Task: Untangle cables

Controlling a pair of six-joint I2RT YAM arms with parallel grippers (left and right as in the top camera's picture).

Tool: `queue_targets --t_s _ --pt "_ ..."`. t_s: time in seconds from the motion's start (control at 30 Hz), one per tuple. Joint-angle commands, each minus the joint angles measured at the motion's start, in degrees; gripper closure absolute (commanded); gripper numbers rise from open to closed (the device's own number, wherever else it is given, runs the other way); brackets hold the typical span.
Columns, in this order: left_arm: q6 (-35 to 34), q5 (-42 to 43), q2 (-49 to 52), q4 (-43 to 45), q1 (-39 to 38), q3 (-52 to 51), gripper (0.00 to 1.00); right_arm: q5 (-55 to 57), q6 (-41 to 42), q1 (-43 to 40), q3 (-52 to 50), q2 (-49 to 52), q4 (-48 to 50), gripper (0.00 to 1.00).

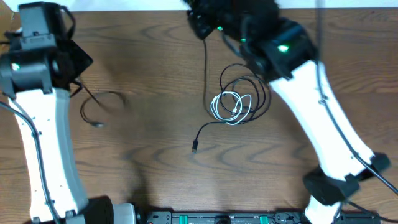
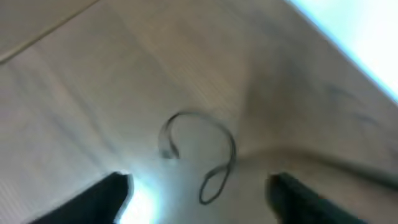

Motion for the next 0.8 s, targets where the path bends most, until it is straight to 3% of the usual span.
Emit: queue_targets --t_s 0.0,0.03,0.07,0.1,0.27,0.33,0.4,0.6,0.77 --pt "-3.0 4.7 2.1 -2.3 5.0 0.3 0.09 -1.2 2.6 0.1 0.4 1.0 -2.5 0.34" --pt "-3.0 7.6 2.4 -2.8 6.2 0.3 0.10 -0.7 2.4 0.0 0.5 1.0 -3.6 0.16" --pt "-3.0 11.2 2.8 -3.5 7.5 0.3 0.09 0.1 2.4 -0.2 0.5 1.0 -4.7 0.04" --pt "-2.8 13.7 2.9 -3.8 8.4 0.3 0.09 0.6 2.4 -0.2 0.5 0.9 -5.5 0.01" --pt "8.7 31.5 2.9 -3.6 9.7 0.3 0.09 1.4 2.5 -2.3 0.5 -1.9 -9.9 0.01" --pt "16.3 41.9 2.9 -3.7 8.3 0.1 0.10 1.4 2.5 -4.5 0.5 -4.0 -12.8 0.01" --pt "19.4 47.6 2.9 -4.2 6.0 -0.1 0.09 1.3 3.6 -7.4 0.5 -5.9 -16.3 0.01" --pt "18.7 46.6 3.1 -3.7 -4.3 -3.6 0.10 -5.4 5.0 -15.7 0.5 -9.9 -29.7 0.01" --pt "7.1 34.9 6.1 -3.2 -15.2 -7.8 0.10 -9.4 5.0 -17.1 0.4 -10.1 -41.6 0.01"
